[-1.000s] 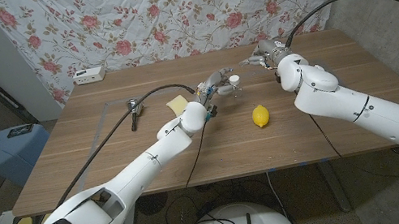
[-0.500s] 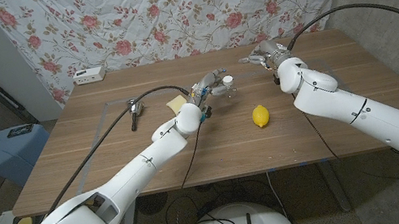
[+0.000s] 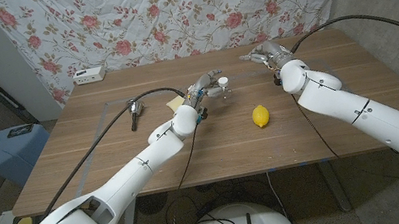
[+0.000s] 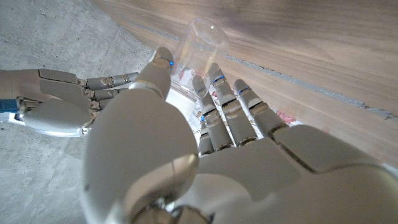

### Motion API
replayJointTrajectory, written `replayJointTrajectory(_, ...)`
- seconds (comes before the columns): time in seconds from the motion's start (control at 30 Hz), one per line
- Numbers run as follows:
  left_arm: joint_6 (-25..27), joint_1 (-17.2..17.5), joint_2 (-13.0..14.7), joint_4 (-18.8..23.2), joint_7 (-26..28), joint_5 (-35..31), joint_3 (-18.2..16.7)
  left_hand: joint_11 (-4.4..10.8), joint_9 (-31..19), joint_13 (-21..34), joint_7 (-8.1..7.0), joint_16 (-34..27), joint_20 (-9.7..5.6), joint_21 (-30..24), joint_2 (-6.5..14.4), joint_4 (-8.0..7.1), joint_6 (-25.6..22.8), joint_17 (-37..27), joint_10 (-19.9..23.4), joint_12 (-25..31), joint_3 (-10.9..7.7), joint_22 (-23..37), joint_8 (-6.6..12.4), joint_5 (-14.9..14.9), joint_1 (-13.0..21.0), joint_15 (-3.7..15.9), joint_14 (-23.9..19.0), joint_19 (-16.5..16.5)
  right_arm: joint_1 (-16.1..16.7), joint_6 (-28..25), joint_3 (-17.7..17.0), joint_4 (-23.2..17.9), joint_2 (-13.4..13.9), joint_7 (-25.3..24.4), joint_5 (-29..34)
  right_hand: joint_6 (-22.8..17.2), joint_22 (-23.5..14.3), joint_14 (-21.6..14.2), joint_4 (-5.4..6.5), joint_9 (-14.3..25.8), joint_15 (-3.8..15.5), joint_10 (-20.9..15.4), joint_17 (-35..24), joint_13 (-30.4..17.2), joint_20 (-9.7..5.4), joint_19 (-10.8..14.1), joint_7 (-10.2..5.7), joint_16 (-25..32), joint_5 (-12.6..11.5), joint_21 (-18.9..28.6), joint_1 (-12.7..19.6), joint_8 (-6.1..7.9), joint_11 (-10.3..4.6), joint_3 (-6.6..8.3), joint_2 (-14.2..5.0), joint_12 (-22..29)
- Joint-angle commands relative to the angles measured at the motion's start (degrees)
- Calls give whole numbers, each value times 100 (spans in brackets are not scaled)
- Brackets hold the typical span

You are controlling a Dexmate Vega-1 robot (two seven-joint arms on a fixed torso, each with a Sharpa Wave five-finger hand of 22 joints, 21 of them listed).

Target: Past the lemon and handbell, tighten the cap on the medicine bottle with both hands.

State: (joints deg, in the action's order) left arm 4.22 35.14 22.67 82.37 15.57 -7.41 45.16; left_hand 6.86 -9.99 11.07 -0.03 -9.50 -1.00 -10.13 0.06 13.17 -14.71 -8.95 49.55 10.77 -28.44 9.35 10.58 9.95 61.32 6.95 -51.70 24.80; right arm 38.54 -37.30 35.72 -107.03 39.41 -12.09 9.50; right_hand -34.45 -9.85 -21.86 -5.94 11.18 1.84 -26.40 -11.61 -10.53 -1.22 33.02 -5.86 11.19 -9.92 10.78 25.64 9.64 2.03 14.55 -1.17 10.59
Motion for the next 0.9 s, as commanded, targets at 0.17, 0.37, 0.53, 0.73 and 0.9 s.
replayJointTrajectory(0.17, -98, 128, 92, 9, 231, -103, -65, 199, -16, 9, -93, -26, 43, 53, -54, -403, -55, -22, 210, 43, -312, 10, 30, 25, -46, 396, 87, -207, 122, 437, -253, 390, -171, -475, -612, 215, 3, 37, 43, 2, 20, 16, -21, -27, -32, -53, -12, 11, -25, -16, -114, 10, -16, -59, -34, 7)
replayJointTrajectory(0.37, -137, 178, 132, -2, 278, -137, -82, 239, -17, 9, -158, -21, 108, 77, -85, -414, -69, -32, 189, 35, -246, 11, 31, 20, -76, 467, 174, -412, 194, 477, -285, 488, -311, -797, -686, 226, 4, 7, 71, -2, 18, -6, -21, -26, -46, -56, -4, 28, -22, -10, -177, 40, 41, -72, -54, 22)
replayJointTrajectory(0.53, -152, 190, 156, -29, 293, -164, -87, 235, -17, 9, -198, -17, 176, 69, -86, -420, -66, -45, 131, 16, -189, 13, 26, 18, -82, 475, 283, -534, 314, 931, -420, 674, -388, -921, -940, 245, 5, 18, 83, -6, 11, 9, -18, -25, -53, -61, -10, 24, -19, -7, -216, 50, 26, -83, -54, 20)
replayJointTrajectory(0.73, -224, 221, 146, -106, 387, -208, -92, 247, -18, 9, -237, -29, 264, 72, -83, -430, -69, -51, 118, 17, -130, 14, 24, 16, -94, 489, 347, -678, 417, 1315, -534, 838, -425, -994, -1194, 473, 8, 120, 85, -16, -27, 105, 4, -24, -53, -123, -2, -13, -25, -15, -262, 25, 34, -72, -96, 0)
replayJointTrajectory(0.9, -265, 241, 137, -159, 487, -292, -75, 264, -18, 8, -296, -23, 333, 52, -90, -435, -41, -53, 101, 18, -65, 18, 11, 11, -105, 487, 469, -760, 550, 1948, -668, 1111, -522, -1114, -1430, 583, 9, 144, 111, -21, -32, 138, 4, -23, -65, -134, 6, -12, -20, -10, -329, 24, -2, -82, -119, -1)
